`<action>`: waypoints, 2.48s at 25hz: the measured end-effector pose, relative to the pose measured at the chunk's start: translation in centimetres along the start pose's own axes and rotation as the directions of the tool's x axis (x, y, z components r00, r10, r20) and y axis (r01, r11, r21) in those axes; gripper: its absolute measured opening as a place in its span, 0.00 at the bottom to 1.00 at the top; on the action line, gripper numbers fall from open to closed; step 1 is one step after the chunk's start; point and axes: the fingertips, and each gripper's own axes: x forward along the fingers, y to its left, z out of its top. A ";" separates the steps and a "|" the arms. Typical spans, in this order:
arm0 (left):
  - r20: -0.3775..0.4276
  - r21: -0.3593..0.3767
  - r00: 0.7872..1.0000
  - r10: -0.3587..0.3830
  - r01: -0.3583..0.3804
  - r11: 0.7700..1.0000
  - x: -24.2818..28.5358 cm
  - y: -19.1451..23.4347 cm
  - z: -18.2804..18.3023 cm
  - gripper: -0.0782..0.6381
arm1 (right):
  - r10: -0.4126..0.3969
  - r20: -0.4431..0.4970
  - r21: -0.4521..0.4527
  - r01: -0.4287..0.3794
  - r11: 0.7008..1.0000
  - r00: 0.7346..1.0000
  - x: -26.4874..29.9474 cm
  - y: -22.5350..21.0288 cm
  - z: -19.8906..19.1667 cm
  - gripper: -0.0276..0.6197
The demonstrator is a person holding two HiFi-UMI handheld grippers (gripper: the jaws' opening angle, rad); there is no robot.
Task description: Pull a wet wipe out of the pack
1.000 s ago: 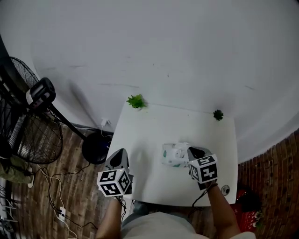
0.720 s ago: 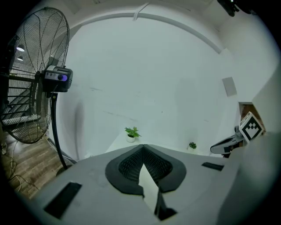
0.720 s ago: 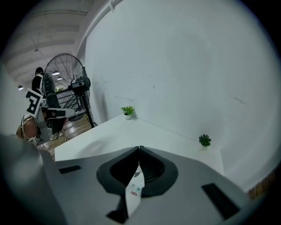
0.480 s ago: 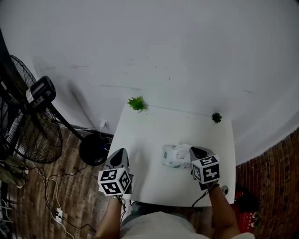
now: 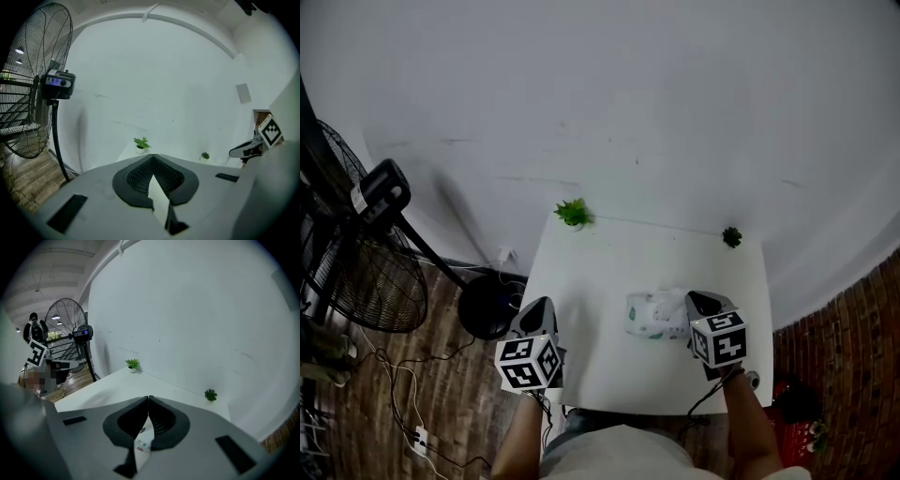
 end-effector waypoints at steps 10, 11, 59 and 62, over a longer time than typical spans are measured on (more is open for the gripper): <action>0.000 0.001 1.000 -0.023 0.023 1.000 0.4 -0.2 0.3 0.11 | -0.016 0.053 0.044 0.014 0.999 0.998 -1.6 -0.8 1.5 0.05; 0.001 0.003 1.000 -0.026 0.026 1.000 0.4 -0.3 0.4 0.11 | -0.020 0.059 0.047 0.018 0.999 0.998 -1.9 -0.9 1.6 0.05; -0.015 0.177 0.976 -0.217 0.217 0.960 6.8 -13.0 4.6 0.11 | -0.463 0.292 0.567 0.238 0.789 0.837 -15.4 -14.0 -5.5 0.05; -0.015 0.177 0.977 -0.213 0.212 0.961 6.7 -12.9 4.5 0.11 | -0.448 0.275 0.550 0.243 0.799 0.850 -15.1 -14.1 -5.7 0.05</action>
